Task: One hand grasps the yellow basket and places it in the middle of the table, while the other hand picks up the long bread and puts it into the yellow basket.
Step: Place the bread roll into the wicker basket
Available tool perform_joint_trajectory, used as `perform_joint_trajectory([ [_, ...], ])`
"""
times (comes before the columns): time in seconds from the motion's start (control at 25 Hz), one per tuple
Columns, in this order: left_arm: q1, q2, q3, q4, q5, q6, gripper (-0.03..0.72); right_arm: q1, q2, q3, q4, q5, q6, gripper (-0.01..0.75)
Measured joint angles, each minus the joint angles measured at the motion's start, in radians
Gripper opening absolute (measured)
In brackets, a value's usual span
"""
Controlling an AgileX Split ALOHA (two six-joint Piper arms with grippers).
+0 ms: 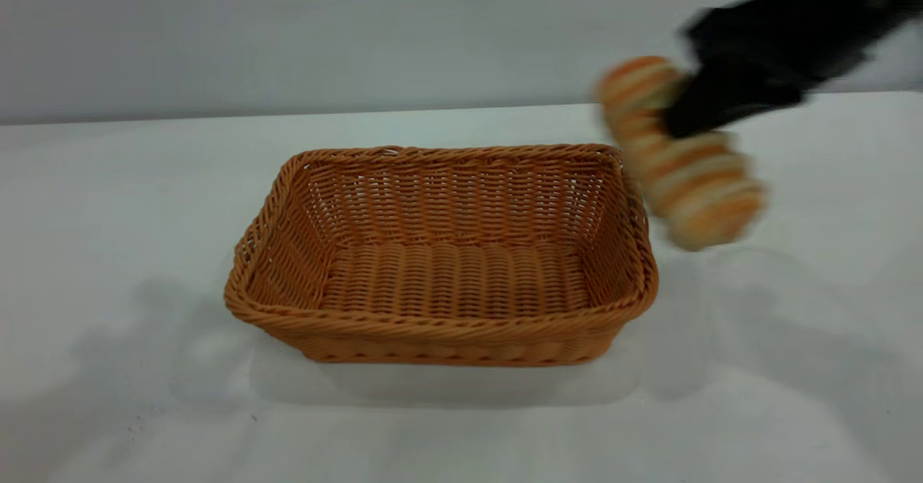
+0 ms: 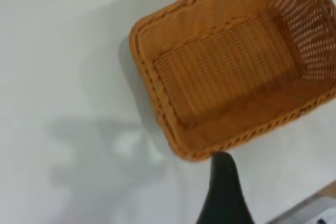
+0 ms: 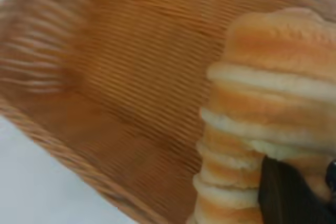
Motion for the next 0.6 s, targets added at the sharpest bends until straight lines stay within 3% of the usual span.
perform_joint_trajectory([
  [0.12,0.0,-0.043,0.0,0.034,0.081,-0.012,0.582,0.113,0.087,-0.077,0.023,-0.057,-0.008,0.061],
  [0.28,0.0,-0.083,0.002,0.074,0.09,-0.021,0.582,0.188,0.259,-0.198,0.031,-0.093,-0.008,0.12],
  [0.4,0.0,-0.108,0.002,0.12,0.09,-0.038,0.582,0.196,0.353,-0.249,0.031,-0.104,-0.015,0.265],
  [0.48,0.0,-0.129,0.011,0.155,0.09,-0.059,0.582,0.192,0.37,-0.26,0.018,-0.095,-0.026,0.41],
  [0.6,0.0,-0.169,0.04,0.207,0.091,-0.086,0.582,0.165,0.316,-0.265,-0.041,0.031,-0.014,0.588],
])
